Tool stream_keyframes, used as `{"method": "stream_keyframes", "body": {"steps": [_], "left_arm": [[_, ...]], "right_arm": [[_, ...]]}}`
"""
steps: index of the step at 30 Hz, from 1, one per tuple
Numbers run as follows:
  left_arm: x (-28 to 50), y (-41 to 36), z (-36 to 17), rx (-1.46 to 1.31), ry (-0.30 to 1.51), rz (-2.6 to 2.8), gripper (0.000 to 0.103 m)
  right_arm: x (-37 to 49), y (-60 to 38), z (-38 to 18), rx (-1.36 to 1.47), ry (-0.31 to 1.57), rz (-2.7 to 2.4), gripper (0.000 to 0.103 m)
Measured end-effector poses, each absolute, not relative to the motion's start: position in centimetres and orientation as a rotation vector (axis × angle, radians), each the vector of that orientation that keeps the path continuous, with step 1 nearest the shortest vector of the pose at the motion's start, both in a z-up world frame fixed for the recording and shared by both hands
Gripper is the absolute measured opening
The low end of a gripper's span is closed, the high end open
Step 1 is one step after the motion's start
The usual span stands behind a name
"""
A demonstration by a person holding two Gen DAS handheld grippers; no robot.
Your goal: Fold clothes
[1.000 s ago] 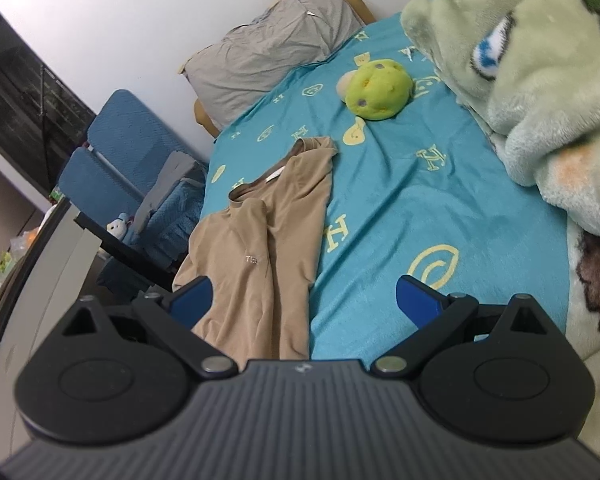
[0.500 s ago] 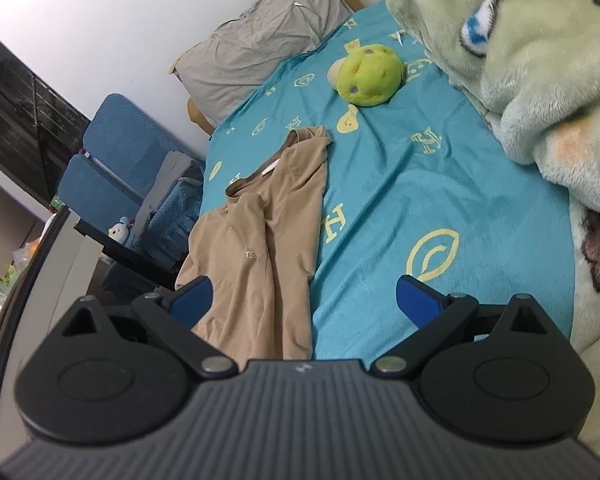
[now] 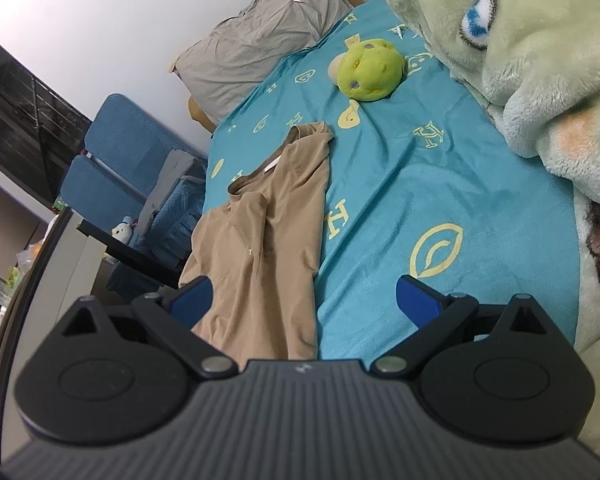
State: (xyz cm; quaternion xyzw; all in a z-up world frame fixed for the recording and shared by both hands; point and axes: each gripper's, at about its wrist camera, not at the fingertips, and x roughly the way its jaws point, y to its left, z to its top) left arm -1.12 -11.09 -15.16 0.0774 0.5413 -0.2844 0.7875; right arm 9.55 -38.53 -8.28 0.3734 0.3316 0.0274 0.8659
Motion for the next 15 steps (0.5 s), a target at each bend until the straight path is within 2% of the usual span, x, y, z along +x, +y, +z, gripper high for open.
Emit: {"method": "stream_keyframes", "body": {"steps": [2, 3, 4, 5, 7, 8, 10, 13, 15], "left_arm": [[-1.2, -10.5, -15.6, 0.146, 1.178, -0.604, 0.004], [-1.2, -10.1, -15.3, 0.130, 1.170, -0.608, 0.010], [-1.2, -9.7, -14.7, 0.122, 1.149, -0.610, 0.021], [-1.3, -9.3, -14.0, 0.115, 1.126, -0.611, 0.027], [-1.4, -8.8, -12.5, 0.109, 1.071, -0.612, 0.049], [-1.5, -8.4, -11.6, 0.115, 1.033, -0.608, 0.056], [-1.4, -7.5, -9.8, 0.119, 0.944, -0.586, 0.080], [-0.2, -5.5, -7.4, 0.081, 0.811, -0.542, 0.093], [2.4, -3.3, -6.7, 0.015, 0.766, -0.493, 0.097]], "right_arm": [[9.4, -38.5, -8.3, 0.777, 0.694, 0.054, 0.100], [9.4, -38.3, -8.2, 0.763, 0.691, 0.054, 0.100], [9.4, -38.1, -8.1, 0.749, 0.689, 0.055, 0.100], [9.4, -37.9, -8.0, 0.735, 0.686, 0.055, 0.100], [9.3, -37.5, -7.8, 0.706, 0.680, 0.055, 0.100], [9.3, -37.2, -7.6, 0.689, 0.675, 0.056, 0.100], [9.1, -36.4, -7.1, 0.641, 0.654, 0.061, 0.100], [8.4, -35.2, -6.2, 0.573, 0.613, 0.069, 0.100], [8.1, -34.4, -5.8, 0.536, 0.593, 0.075, 0.100]]}}
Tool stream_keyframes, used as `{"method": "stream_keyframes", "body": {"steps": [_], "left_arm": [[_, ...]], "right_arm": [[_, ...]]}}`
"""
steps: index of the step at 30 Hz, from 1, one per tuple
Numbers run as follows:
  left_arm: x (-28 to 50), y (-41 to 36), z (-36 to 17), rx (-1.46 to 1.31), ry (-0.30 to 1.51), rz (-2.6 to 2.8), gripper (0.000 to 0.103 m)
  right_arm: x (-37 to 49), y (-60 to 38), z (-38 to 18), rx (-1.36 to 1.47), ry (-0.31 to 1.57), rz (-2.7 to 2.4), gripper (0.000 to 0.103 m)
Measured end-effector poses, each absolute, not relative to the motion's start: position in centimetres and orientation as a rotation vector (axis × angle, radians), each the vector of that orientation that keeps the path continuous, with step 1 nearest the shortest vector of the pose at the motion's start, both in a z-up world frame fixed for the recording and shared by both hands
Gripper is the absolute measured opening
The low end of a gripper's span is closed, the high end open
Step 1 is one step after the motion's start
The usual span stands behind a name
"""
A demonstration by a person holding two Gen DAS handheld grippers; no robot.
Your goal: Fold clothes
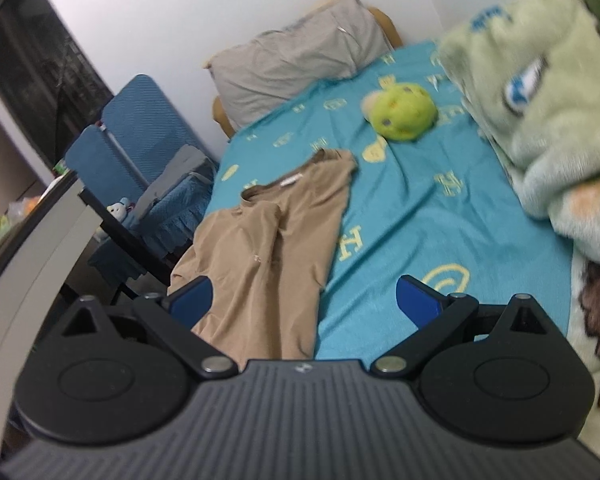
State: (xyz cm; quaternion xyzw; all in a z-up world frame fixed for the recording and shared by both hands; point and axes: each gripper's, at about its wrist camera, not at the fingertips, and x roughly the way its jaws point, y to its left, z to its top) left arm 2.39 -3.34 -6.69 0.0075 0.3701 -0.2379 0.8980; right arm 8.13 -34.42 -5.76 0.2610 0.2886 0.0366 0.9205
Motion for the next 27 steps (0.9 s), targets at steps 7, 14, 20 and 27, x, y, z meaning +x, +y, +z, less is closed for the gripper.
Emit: {"method": "stream_keyframes", "body": {"steps": [7, 14, 20, 27], "left_arm": [[18.1, 6.7, -10.6, -0.408, 0.814, -0.177, 0.089], [28.1, 14.5, -17.5, -0.908, 0.787, -0.050, 0.076], [32.4, 15.8, -20.4, -1.020, 0.671, 0.023, 0.060], [33.2, 17.7, -20.0, -0.983, 0.612, 0.144, 0.008]], "right_arm": [[9.4, -32.3, -6.6, 0.483, 0.616, 0.088, 0.100], [13.6, -31.4, -9.0, 0.509, 0.684, 0.067, 0.100], [16.8, -31.0, -11.2, 0.533, 0.728, 0.061, 0.100], [17.8, -31.3, -12.6, 0.583, 0.764, 0.042, 0.100]]}}
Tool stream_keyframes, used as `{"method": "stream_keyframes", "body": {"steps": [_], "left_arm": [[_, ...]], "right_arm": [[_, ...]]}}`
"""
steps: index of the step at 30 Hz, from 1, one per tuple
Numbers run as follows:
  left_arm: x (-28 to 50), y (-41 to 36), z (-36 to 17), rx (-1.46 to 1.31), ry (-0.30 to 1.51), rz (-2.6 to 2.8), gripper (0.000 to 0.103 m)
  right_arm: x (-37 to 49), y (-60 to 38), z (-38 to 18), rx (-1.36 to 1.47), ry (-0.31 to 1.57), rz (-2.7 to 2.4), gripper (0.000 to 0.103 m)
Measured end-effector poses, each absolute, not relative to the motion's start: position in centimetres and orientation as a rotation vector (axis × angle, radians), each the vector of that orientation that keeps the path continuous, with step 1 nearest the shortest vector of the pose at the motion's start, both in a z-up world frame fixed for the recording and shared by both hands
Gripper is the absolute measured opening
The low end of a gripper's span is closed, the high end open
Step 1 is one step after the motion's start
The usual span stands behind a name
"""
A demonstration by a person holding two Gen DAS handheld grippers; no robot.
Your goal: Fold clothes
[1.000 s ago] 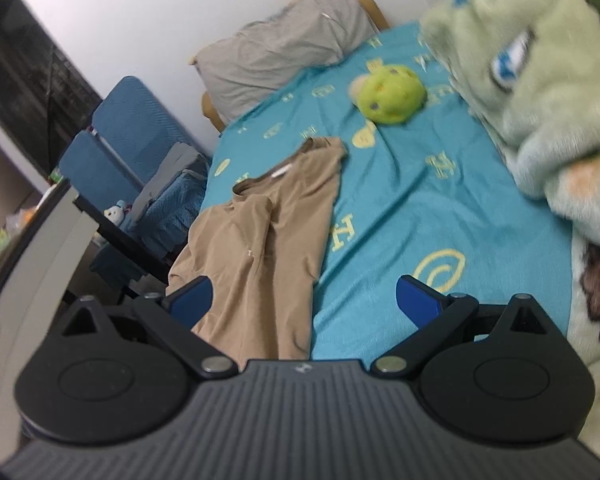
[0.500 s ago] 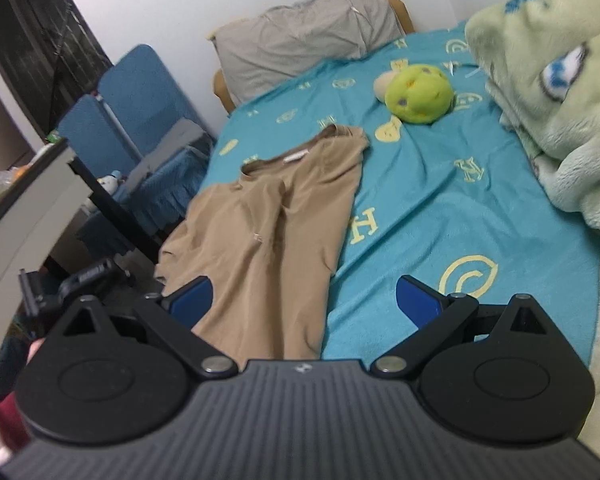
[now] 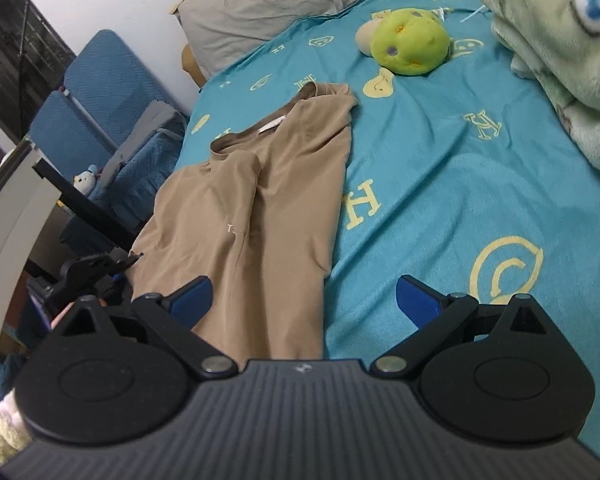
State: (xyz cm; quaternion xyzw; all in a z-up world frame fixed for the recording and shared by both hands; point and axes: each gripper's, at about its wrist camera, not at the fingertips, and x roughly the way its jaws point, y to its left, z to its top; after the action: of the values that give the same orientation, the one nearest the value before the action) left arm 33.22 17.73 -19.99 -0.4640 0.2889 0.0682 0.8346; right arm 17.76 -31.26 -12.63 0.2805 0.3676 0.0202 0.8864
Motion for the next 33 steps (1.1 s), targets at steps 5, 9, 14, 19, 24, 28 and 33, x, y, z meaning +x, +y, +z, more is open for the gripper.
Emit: {"method": "stream_keyframes", "body": {"steps": [5, 9, 14, 19, 24, 28, 33], "left_arm": [[33.2, 20.2, -22.1, -1.127, 0.661, 0.146, 0.013], [33.7, 20.8, -23.8, -1.237, 0.650, 0.118, 0.058], [35.7, 20.5, -24.1, -1.257, 0.604, 0.132, 0.072], [38.6, 19.2, -23.0, -1.100, 0.617, 0.106, 0.016], [38.8, 15.9, -17.8, -0.720, 0.557, 0.074, 0.005], [38.1, 11.3, -12.5, -0.418, 0.481, 0.042, 0.005], [36.4, 1.5, -7.2, -0.054, 0.366, -0.100, 0.005]], "right_arm": [[17.5, -31.0, -12.5, 0.586, 0.765, 0.053, 0.100], [17.4, -30.6, -12.4, 0.563, 0.767, 0.063, 0.100], [17.6, -30.5, -12.6, 0.560, 0.775, 0.061, 0.100], [17.9, -30.4, -12.9, 0.565, 0.785, 0.062, 0.100], [18.0, -30.9, -12.8, 0.596, 0.774, 0.061, 0.100], [17.5, -31.3, -12.2, 0.611, 0.748, 0.050, 0.100], [16.5, -32.3, -11.6, 0.620, 0.713, 0.021, 0.100]]}}
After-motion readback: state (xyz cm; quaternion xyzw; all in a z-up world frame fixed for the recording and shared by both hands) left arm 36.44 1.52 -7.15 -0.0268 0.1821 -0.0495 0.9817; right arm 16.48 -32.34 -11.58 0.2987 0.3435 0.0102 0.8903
